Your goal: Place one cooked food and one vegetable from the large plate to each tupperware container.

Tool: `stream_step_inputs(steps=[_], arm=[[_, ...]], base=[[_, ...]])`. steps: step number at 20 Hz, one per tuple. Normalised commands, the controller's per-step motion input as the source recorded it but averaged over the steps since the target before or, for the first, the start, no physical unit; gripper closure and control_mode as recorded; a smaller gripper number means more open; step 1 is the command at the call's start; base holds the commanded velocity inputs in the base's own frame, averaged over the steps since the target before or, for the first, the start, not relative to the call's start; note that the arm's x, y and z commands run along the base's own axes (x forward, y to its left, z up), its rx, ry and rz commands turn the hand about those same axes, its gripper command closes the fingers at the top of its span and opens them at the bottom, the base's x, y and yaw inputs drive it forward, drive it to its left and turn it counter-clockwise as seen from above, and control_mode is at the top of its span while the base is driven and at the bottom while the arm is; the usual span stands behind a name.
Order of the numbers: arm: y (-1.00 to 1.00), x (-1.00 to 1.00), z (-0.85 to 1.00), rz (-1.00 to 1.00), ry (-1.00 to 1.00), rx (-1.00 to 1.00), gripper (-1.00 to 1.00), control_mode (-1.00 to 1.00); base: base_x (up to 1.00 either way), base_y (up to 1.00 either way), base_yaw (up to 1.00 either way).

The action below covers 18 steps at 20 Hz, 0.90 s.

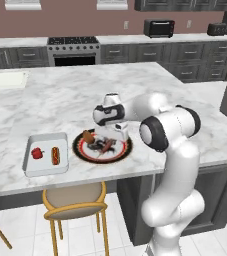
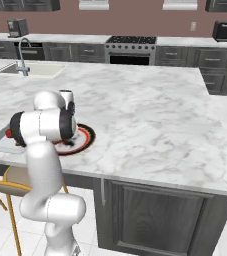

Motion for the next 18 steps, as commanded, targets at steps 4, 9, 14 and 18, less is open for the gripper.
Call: stream_step_inputs(steps=[4, 9, 14, 18], arm=[[-0.14, -0.44, 0.77, 0.00, 0.00, 0.00, 1.00, -1.00], [-0.19, -0.42, 0.72, 0.00, -0.02, 0.00, 1.00, -1.00], [-0.12, -0.47, 0.66, 0.00, 0.00, 0.00, 1.00, -1.00], [-0.01, -0.35, 0.55, 0.00, 0.00, 0.00, 1.00, -1.00]], base=[[0.00, 0.00, 0.00], [0.00, 0.00, 0.00], [0.00, 0.00, 0.00], [0.00, 0.00, 0.00]])
